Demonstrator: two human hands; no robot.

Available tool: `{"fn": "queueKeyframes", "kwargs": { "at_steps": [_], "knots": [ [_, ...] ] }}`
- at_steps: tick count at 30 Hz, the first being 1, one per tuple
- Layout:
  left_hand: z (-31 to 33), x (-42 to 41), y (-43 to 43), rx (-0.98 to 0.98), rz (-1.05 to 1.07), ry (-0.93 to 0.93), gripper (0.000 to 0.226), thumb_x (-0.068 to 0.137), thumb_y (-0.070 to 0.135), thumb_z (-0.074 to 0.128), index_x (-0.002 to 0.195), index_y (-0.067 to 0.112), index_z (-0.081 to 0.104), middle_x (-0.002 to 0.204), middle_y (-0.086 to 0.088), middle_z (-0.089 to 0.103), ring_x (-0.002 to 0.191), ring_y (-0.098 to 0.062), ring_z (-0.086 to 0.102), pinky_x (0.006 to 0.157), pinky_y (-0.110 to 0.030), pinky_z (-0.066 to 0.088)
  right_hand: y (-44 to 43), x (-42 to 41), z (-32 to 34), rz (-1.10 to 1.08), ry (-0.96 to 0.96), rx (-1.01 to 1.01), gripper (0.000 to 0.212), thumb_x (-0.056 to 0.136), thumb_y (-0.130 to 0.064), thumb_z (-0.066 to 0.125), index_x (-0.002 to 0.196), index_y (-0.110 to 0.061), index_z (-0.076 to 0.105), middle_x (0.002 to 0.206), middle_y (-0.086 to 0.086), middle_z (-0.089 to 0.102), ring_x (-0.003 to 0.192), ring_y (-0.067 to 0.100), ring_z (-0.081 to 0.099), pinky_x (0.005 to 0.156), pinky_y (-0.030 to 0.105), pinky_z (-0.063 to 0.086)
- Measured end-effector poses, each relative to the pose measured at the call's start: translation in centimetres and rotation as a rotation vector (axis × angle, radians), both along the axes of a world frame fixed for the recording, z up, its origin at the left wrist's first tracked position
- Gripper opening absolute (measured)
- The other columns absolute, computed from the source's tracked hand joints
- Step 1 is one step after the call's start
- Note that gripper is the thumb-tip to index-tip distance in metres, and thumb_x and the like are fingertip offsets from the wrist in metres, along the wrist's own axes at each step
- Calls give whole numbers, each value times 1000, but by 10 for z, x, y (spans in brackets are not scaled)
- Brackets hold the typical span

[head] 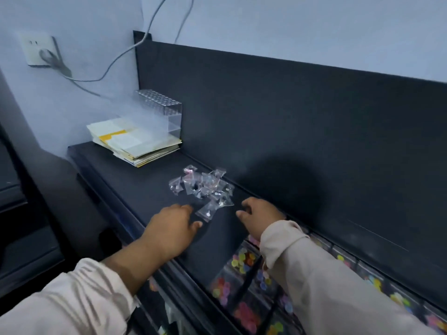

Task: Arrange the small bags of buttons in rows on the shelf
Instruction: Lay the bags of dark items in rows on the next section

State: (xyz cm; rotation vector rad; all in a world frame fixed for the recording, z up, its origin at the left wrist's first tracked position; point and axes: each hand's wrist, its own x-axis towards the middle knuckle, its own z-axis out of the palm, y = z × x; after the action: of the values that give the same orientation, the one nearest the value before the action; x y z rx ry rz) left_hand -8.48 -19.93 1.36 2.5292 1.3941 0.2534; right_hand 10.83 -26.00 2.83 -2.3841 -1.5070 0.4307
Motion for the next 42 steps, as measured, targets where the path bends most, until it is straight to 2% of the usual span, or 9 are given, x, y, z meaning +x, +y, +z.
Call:
{"fn": "queueKeyframes", "kwargs": {
  "at_steps": [15,18,20,24,29,32,35,38,42],
  "knots": [
    [-37,77,131,-147,-404,77,38,77,45,69,101,18,59,107,-5,57,100,-22,56,80,-29,45,104,4,-40,-520,251,-34,36,86,-42,58,113,-18,62,120,3,63,111,23,57,89,22,41],
    [-34,77,139,-216,-476,16,20,72,31,75,79,23,58,99,-2,62,95,-19,59,73,-25,42,114,-3,-44,-557,258,-57,38,83,-40,62,112,-16,62,115,5,65,108,24,59,85,24,42],
    [-35,74,144,-250,-484,-37,32,72,23,74,61,27,44,87,3,61,86,-16,59,64,-24,39,120,-9,-44,-557,249,-89,31,82,-36,63,106,-16,62,110,5,65,103,25,60,79,24,43],
    [-43,70,160,-491,-333,-240,34,74,12,71,63,22,41,70,3,59,63,-13,56,53,-23,39,128,-15,-46,-569,183,-98,8,82,-23,61,80,-19,54,105,8,66,100,25,61,77,25,45],
    [-39,68,174,-982,-145,-527,25,77,-7,68,89,10,55,79,-9,57,63,-18,56,48,-22,48,130,-17,-44,-755,483,173,30,77,-6,66,62,-20,45,67,2,58,64,18,60,59,26,47],
    [-36,69,178,-1064,-110,-608,20,77,-5,69,86,11,61,87,-9,65,79,-21,61,67,-25,48,124,-21,-37,-759,833,354,32,73,9,66,72,-18,47,68,8,58,53,20,59,48,25,45],
    [-26,73,180,-1185,-119,-583,13,81,1,64,84,14,62,91,-5,65,89,-17,59,73,-26,43,109,-24,-26,-732,967,440,26,75,11,62,78,-14,55,70,9,58,55,21,59,51,24,45],
    [-15,76,173,-1359,-172,-517,10,87,21,59,95,19,64,106,-1,69,103,-17,62,99,-41,41,86,-29,-16,-711,1078,459,23,82,8,58,83,-14,58,66,4,59,55,14,59,55,25,50],
    [0,78,151,-1430,-348,-498,17,87,31,62,97,18,62,93,-1,72,80,-15,67,89,-39,50,56,-34,-8,-689,1060,449,22,83,6,58,83,-15,62,62,-1,62,53,10,61,50,20,49]
  ]
}}
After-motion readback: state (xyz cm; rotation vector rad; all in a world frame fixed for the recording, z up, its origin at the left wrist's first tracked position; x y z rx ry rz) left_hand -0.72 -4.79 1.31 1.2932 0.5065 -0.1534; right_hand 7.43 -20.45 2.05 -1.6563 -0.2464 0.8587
